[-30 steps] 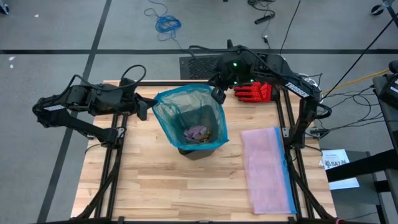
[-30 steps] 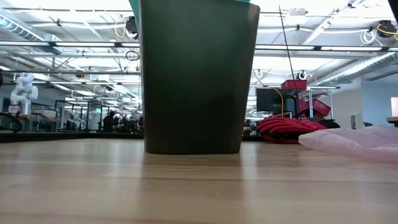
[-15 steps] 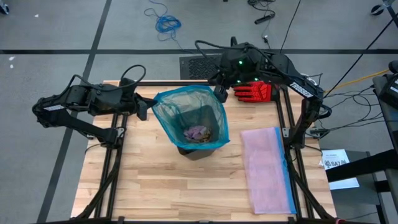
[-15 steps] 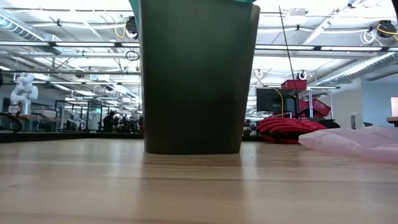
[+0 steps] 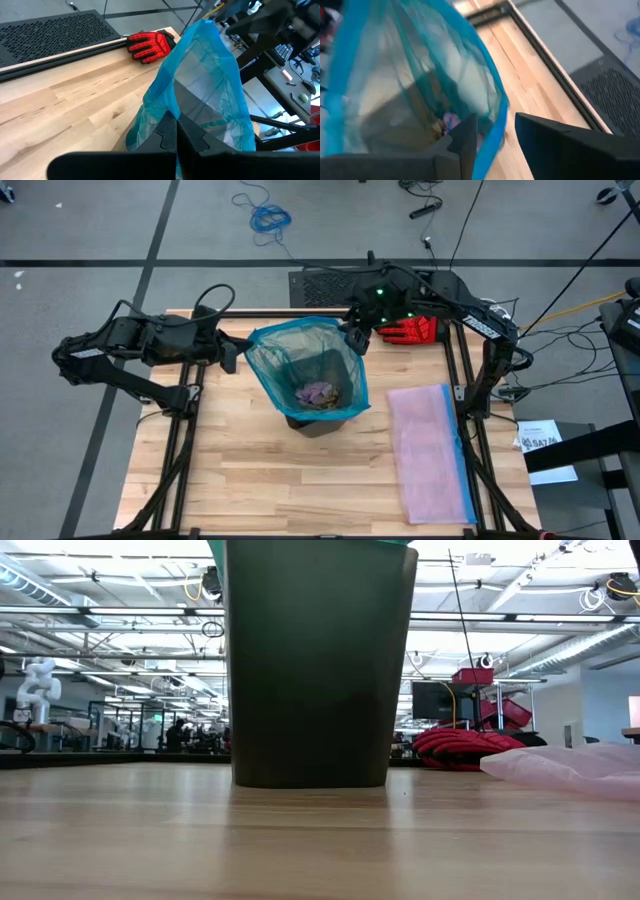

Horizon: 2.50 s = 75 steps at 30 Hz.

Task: Place trash/remove bag and relplace
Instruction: Remove the blue trash bag from the black trash bin

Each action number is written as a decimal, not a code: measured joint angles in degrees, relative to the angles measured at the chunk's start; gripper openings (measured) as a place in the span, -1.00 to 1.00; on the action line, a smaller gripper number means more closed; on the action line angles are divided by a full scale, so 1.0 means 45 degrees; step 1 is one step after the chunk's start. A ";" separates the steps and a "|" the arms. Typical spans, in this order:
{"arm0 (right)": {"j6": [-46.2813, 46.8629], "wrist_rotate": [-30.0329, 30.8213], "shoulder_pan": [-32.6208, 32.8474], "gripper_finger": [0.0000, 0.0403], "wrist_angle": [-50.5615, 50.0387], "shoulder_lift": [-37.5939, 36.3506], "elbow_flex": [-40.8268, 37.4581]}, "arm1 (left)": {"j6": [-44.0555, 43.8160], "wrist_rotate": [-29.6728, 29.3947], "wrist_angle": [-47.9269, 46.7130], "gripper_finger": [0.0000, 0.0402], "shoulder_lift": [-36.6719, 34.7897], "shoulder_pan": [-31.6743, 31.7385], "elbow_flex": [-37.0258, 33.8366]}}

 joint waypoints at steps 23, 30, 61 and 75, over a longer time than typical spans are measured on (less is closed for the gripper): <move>0.0104 0.0916 0.0090 -1.00 0.0155 0.0057 -0.0005 | 0.4621 0.1639 0.4391 -0.88 -0.0155 0.0004 0.0024; 0.0228 0.0896 0.0090 -1.00 0.0135 0.0057 -0.0005 | 0.4674 0.1501 0.4251 -0.65 -0.0132 0.0004 0.0019; -0.0064 0.0545 0.0150 -0.93 -0.0827 -0.0069 -0.0015 | 0.6336 0.0071 0.4387 -0.40 -0.0515 0.0187 0.0015; -0.0058 0.0580 0.0333 -0.36 -0.0472 0.0008 -0.0019 | 0.6123 0.0342 0.4320 -0.40 -0.0510 0.2272 0.0015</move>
